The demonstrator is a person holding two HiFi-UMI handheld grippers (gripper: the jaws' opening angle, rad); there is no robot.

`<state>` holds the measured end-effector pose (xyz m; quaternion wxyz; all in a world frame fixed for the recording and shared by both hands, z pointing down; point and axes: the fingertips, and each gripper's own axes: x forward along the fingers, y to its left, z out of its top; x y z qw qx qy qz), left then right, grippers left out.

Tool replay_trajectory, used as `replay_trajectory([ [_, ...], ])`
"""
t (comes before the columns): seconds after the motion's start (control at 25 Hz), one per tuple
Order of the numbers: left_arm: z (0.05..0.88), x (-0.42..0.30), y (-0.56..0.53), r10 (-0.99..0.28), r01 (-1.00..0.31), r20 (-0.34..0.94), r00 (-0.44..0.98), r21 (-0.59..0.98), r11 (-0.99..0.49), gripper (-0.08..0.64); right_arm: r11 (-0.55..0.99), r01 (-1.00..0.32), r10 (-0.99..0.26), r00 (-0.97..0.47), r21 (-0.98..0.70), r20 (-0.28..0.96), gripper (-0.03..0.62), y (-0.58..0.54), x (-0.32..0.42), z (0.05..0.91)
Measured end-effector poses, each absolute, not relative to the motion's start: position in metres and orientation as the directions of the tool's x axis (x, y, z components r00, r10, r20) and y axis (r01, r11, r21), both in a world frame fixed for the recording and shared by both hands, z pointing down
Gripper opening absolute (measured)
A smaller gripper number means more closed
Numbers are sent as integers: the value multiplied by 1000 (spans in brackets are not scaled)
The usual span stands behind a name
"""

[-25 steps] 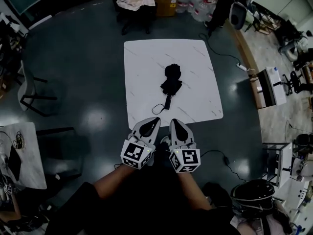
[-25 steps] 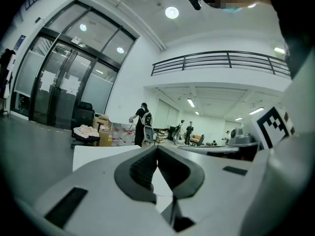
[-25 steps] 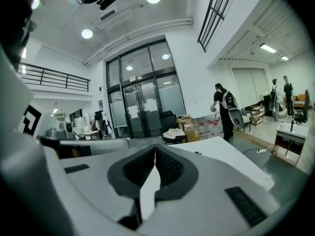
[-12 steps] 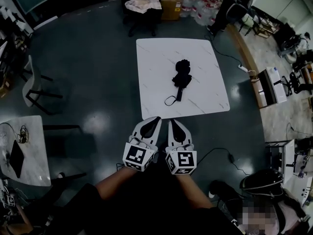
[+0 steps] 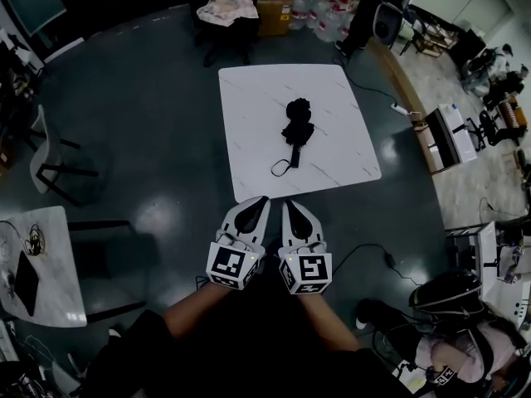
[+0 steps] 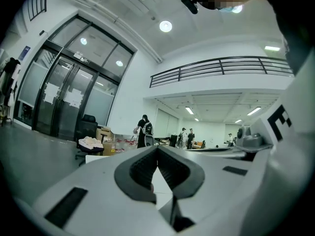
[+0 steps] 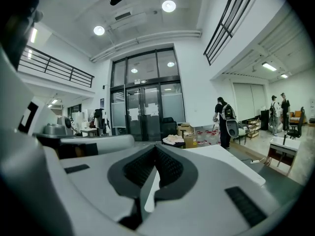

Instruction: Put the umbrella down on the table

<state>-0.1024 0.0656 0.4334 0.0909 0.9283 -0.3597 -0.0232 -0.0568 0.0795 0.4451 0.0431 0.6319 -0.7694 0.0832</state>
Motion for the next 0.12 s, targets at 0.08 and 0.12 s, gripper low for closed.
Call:
replay_trajectory([
  [0.08, 426, -104, 66, -685, -677, -1, 728, 158, -719, 17, 182, -981, -966, -191, -67, 173, 17, 80, -55, 443],
  [0.12, 422, -105, 66, -691, -682, -13, 723, 144, -717, 18, 179, -982, -967, -187, -64, 174, 17, 80, -54, 442],
])
